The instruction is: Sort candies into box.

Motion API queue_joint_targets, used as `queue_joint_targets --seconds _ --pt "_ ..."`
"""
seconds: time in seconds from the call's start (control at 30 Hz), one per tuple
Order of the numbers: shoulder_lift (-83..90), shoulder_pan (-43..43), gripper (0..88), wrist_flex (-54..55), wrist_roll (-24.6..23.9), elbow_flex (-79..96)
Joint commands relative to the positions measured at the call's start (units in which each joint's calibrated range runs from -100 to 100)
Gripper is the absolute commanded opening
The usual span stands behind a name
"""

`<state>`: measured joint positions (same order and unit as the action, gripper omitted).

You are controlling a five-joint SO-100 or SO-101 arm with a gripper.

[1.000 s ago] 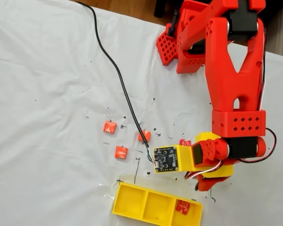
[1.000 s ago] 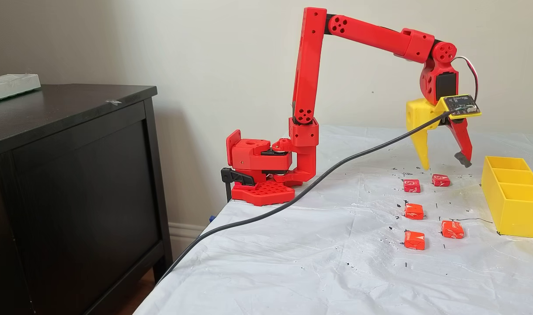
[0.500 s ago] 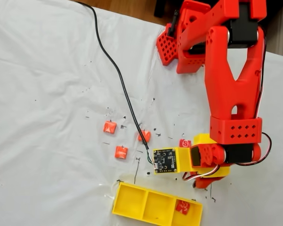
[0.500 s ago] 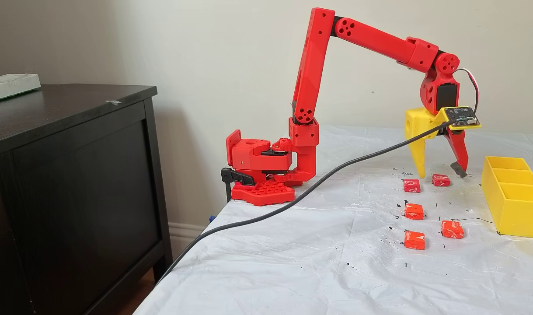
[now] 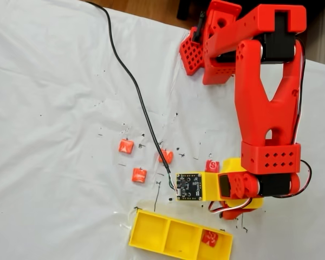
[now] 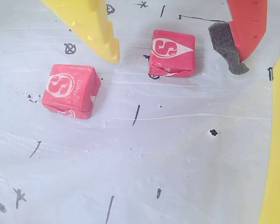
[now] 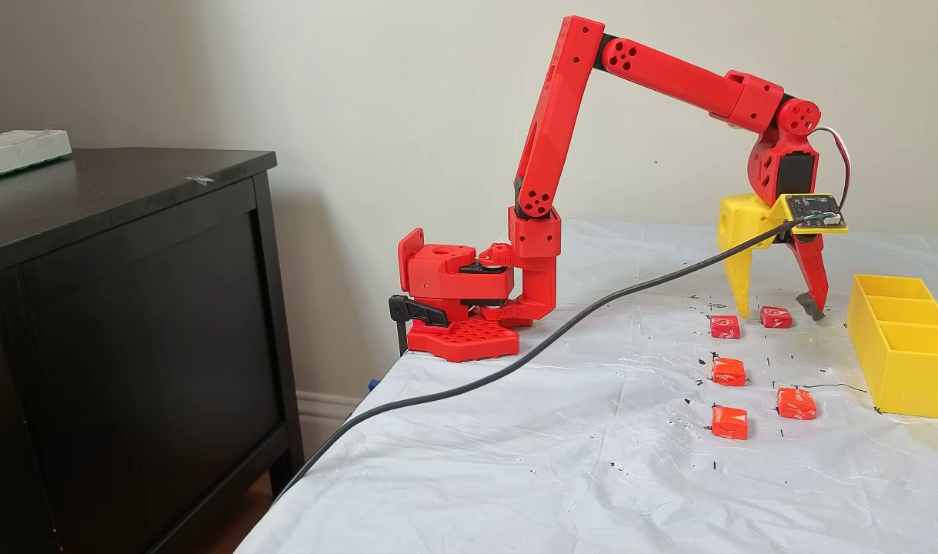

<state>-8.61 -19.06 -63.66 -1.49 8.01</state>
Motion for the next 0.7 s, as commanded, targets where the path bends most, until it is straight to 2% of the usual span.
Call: queue_joint_targets --seconds 0.0,0.4,0.53,0.6,0.67 --pt "2.42 -1.41 29.9 0.66 -0.2 -3.68" --pt "-1.14 -2.14 28.6 3.04 -0.24 -2.05" --pt "-1.82 -2.68 25.8 3.36 -0.15 -1.5" --pt "-2.07 -2.77 18.8 3.44 -0.1 -1.5" --pt "-2.16 -2.86 3.7 3.2 -0.54 -1.59"
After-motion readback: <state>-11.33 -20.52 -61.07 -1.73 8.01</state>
